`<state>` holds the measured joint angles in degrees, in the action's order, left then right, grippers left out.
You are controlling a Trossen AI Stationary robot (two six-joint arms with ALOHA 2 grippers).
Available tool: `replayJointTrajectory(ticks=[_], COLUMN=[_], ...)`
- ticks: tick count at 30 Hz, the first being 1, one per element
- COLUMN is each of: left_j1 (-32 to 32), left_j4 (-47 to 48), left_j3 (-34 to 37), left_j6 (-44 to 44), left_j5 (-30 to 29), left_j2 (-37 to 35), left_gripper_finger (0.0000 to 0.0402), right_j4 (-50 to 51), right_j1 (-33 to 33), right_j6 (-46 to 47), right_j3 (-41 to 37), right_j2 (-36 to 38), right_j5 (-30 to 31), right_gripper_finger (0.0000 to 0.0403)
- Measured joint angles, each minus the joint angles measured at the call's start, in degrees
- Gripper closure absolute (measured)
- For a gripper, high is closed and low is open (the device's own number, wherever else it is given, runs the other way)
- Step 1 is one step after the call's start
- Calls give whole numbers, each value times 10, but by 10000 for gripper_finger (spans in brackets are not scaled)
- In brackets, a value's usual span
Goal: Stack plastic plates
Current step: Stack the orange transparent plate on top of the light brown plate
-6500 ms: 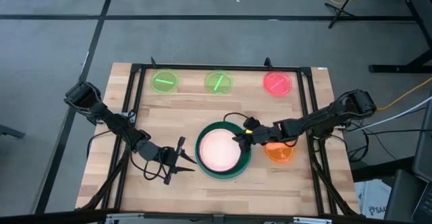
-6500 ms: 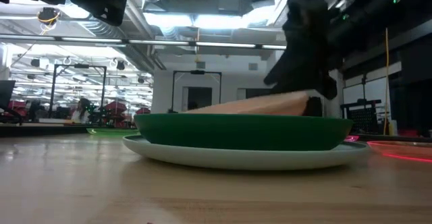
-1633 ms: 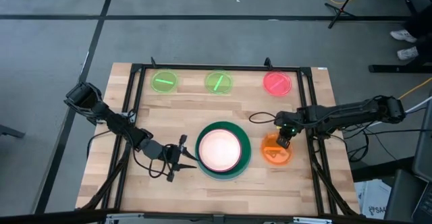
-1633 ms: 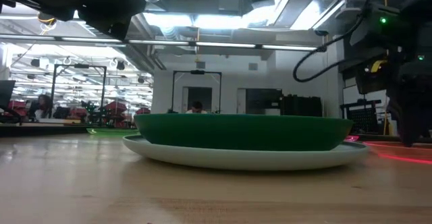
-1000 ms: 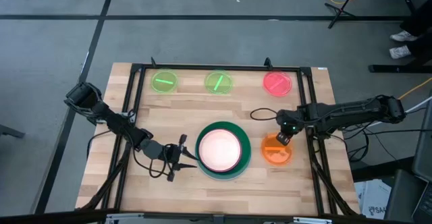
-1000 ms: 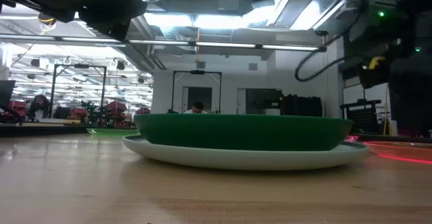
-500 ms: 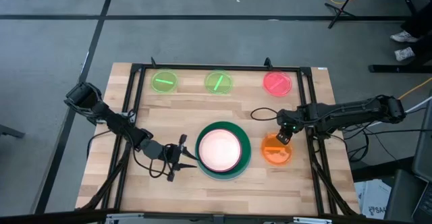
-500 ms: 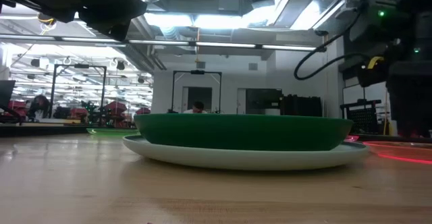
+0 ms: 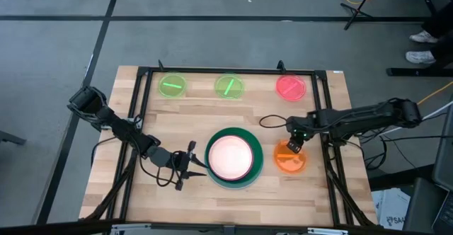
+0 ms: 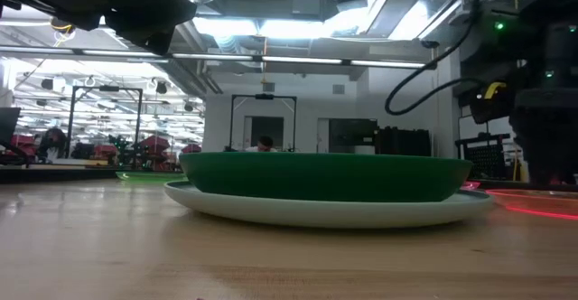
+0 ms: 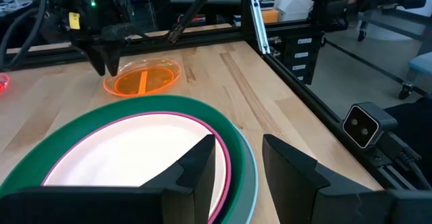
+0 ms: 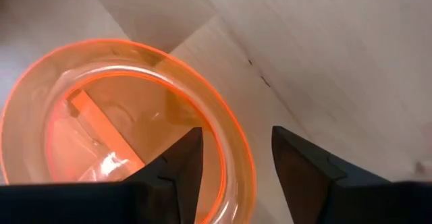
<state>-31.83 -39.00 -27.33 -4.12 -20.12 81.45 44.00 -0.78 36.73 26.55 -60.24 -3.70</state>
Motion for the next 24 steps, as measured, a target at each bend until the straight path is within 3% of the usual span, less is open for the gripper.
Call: replayJointTrajectory(ticks=[9,16,19,24], left_j1=[0,0,0,0], left_j4=[0,7,8,8], left_j3=[0,0,0,0], left_j6=[0,-1,-2,-2], left_j5=[0,0,0,0], left_j2=[0,0,0,0], left_gripper_finger=[285,285,285,285], right_j4=[-18,-30,-30,-31], right_j1=[0,0,0,0], right_j6=[-29,-40,-41,-43], right_j3=[0,1,1,1], right_j2=[-64,-72,-72,-72], right_j5=[-14,-32,-32,-33], right_gripper_finger=[237,240,259,325])
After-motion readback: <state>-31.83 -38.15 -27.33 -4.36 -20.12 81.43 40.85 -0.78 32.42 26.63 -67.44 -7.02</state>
